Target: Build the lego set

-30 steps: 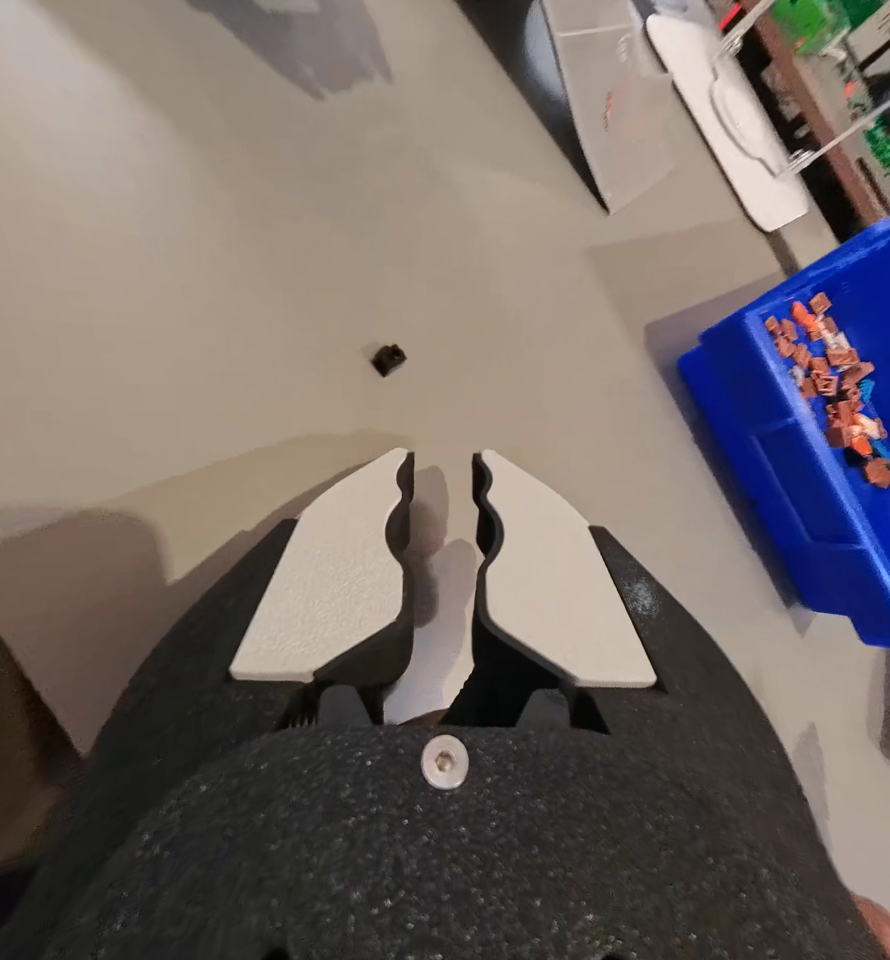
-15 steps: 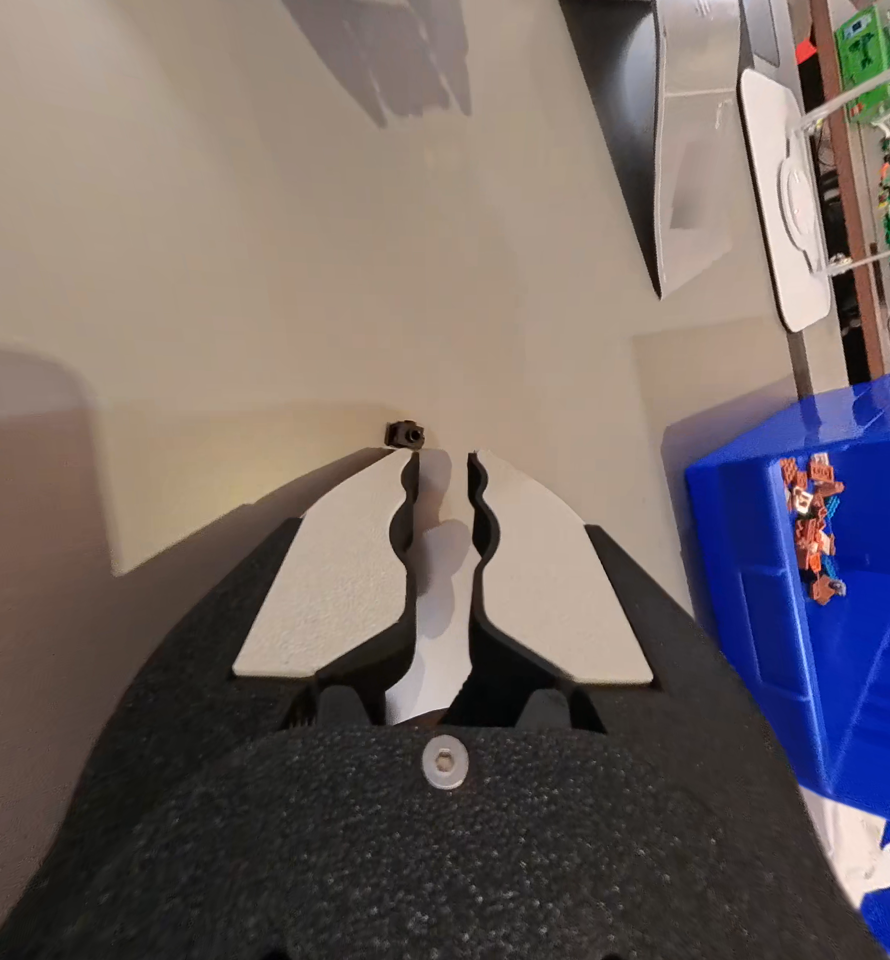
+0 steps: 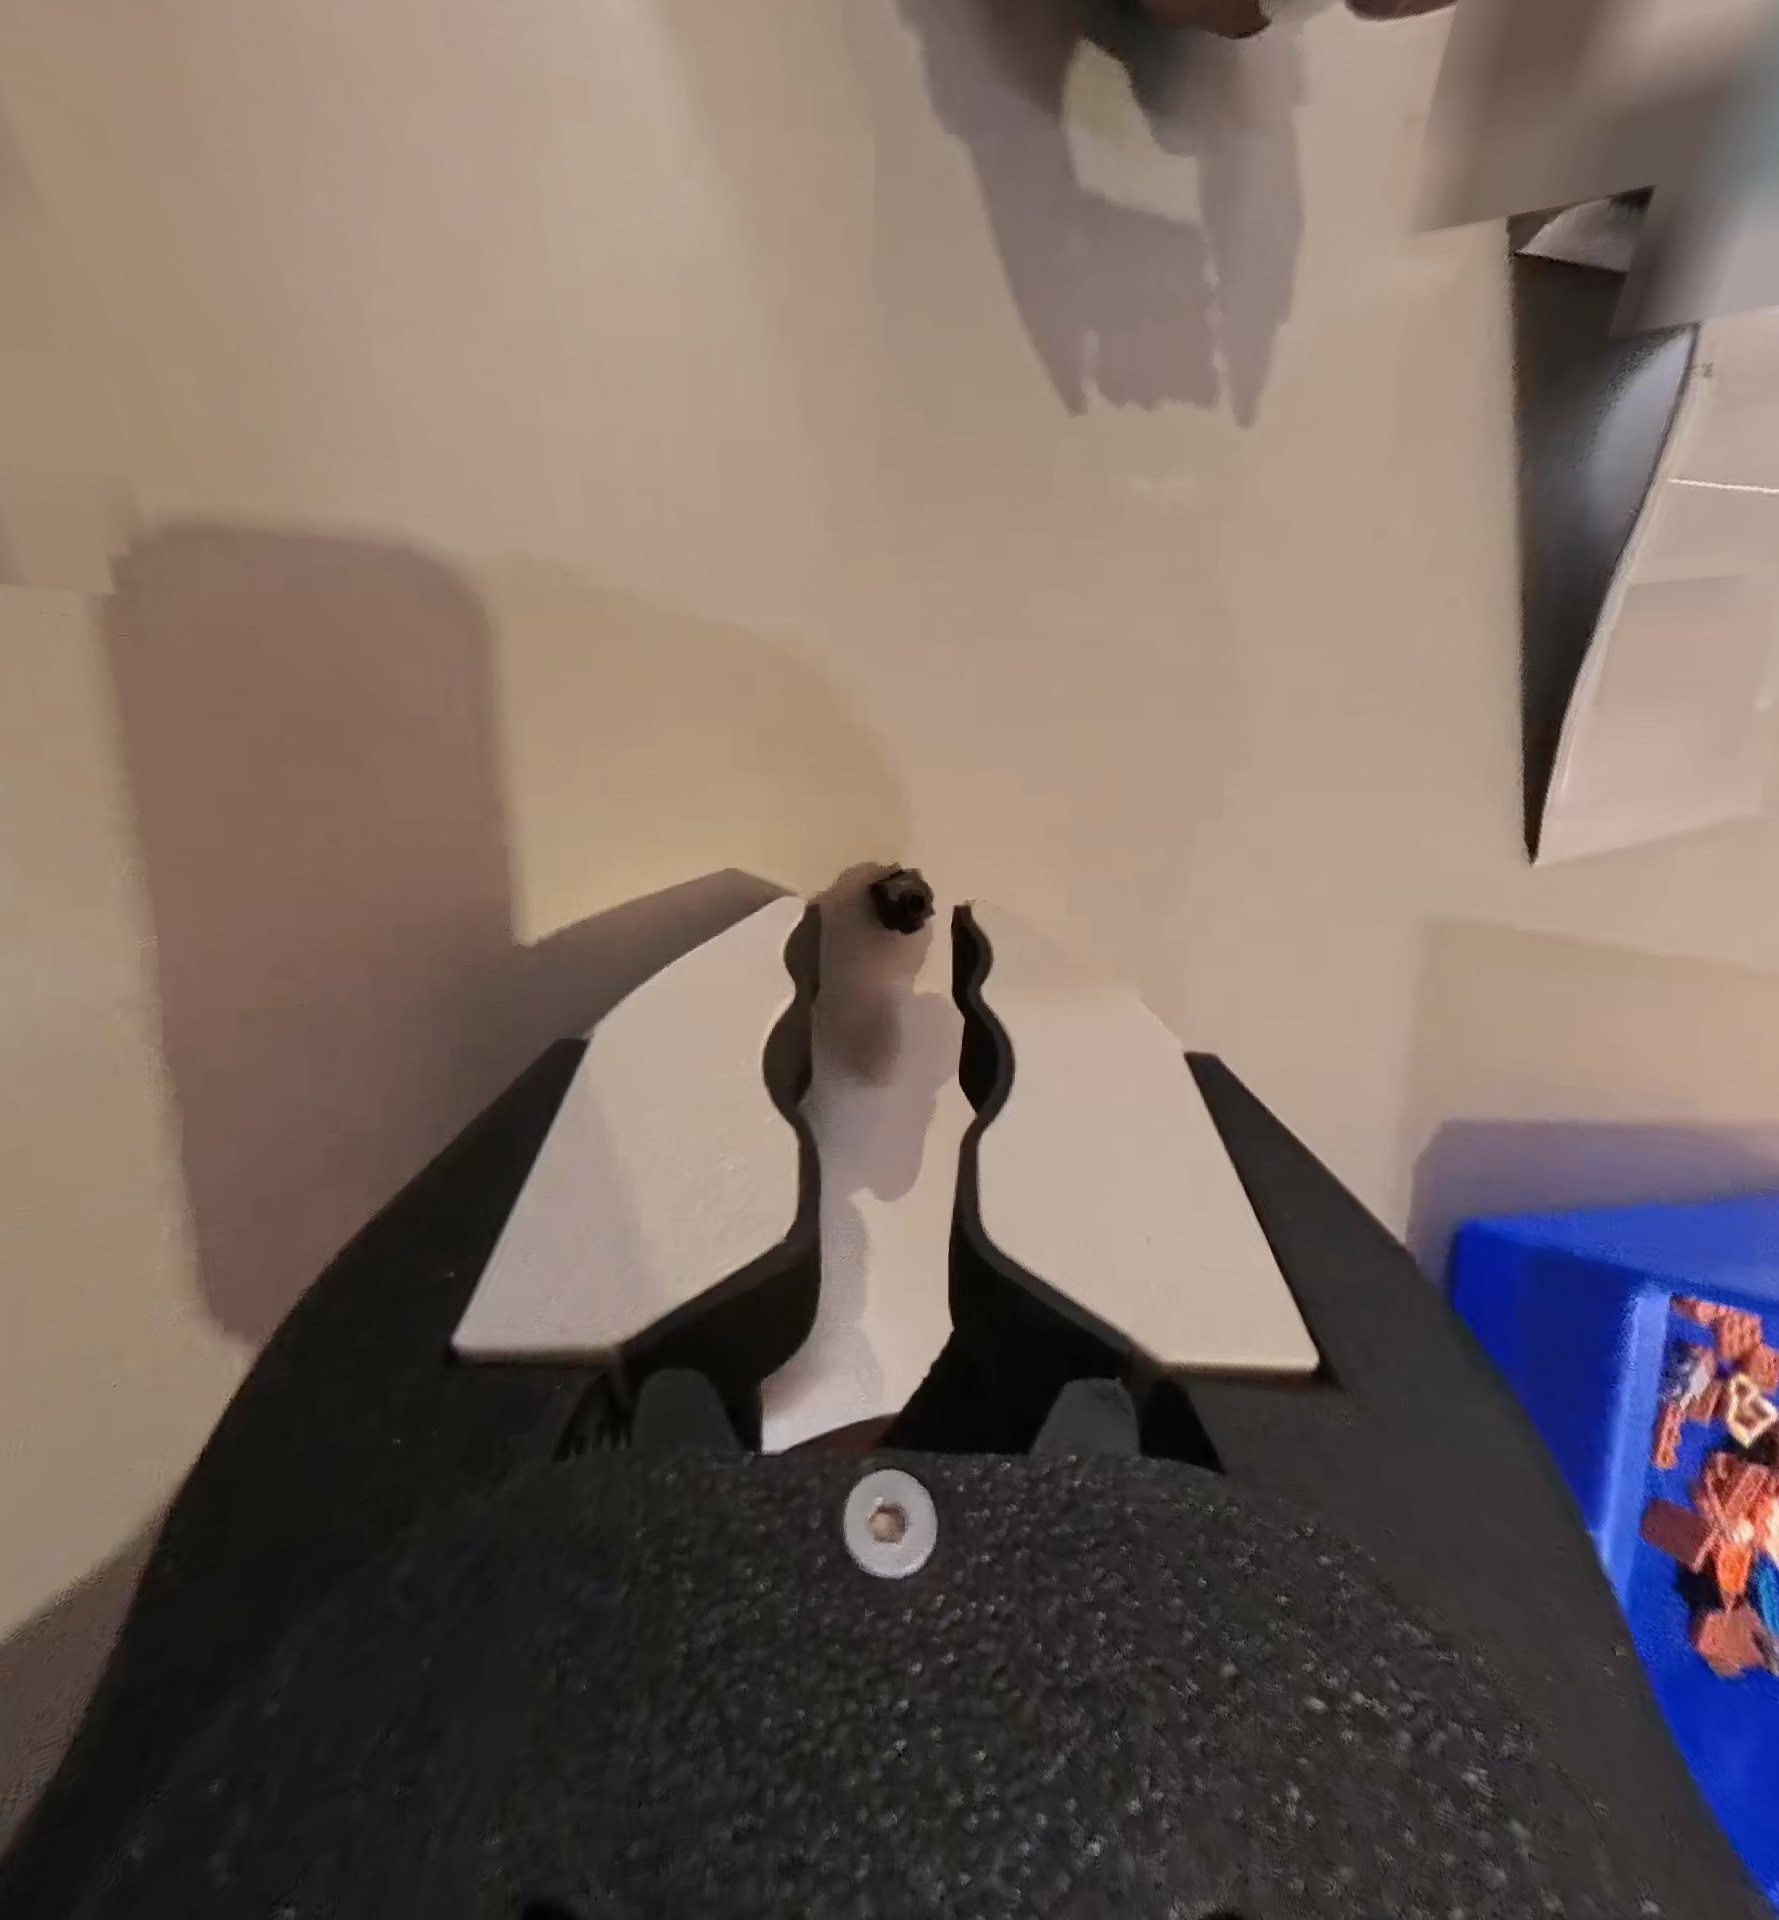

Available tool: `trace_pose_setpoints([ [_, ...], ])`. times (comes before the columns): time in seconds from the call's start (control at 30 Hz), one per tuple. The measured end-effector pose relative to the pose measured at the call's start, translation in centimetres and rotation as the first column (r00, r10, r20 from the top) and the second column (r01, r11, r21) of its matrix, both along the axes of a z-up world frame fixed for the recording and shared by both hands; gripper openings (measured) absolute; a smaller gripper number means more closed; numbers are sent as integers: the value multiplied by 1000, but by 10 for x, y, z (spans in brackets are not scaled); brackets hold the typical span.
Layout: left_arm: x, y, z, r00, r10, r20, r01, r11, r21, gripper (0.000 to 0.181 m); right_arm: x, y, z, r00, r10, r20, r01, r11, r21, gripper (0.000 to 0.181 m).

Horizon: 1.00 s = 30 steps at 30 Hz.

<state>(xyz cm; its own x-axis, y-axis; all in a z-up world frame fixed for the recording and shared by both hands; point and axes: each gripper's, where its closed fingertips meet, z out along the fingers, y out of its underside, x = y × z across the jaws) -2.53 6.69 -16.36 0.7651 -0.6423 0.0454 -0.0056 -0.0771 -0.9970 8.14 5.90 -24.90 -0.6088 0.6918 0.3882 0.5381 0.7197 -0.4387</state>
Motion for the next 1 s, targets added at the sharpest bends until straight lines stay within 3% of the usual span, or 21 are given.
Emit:
trace_pose_setpoints([
  [0.2, 1, -2, 0, 1000, -17, 12, 17, 1000, -9, 41, -5, 1, 3, 989, 98, 114, -100, 995, 9, 20],
  [0.5, 4, -3, 0, 999, -34, 13, 34, 999, -10, 41, -8, 1, -5, 983, 76, 170, -73, 997, -22, 4],
  [0.7, 5, -4, 0, 999, -38, 18, 39, 999, -9, 41, -13, 6, -4, 994, -90, 63, 97, 987, -131, 4],
  [0.87, 6, -4, 0, 999, -42, 18, 42, 999, -9, 41, -16, 15, -4, 936, -352, 21, 346, 905, -249, 4],
  [1.0, 7, -5, 0, 999, -45, 11, 45, 999, -8, 41, -10, 14, 0, 908, -419, 31, 408, 863, -298, 6],
])
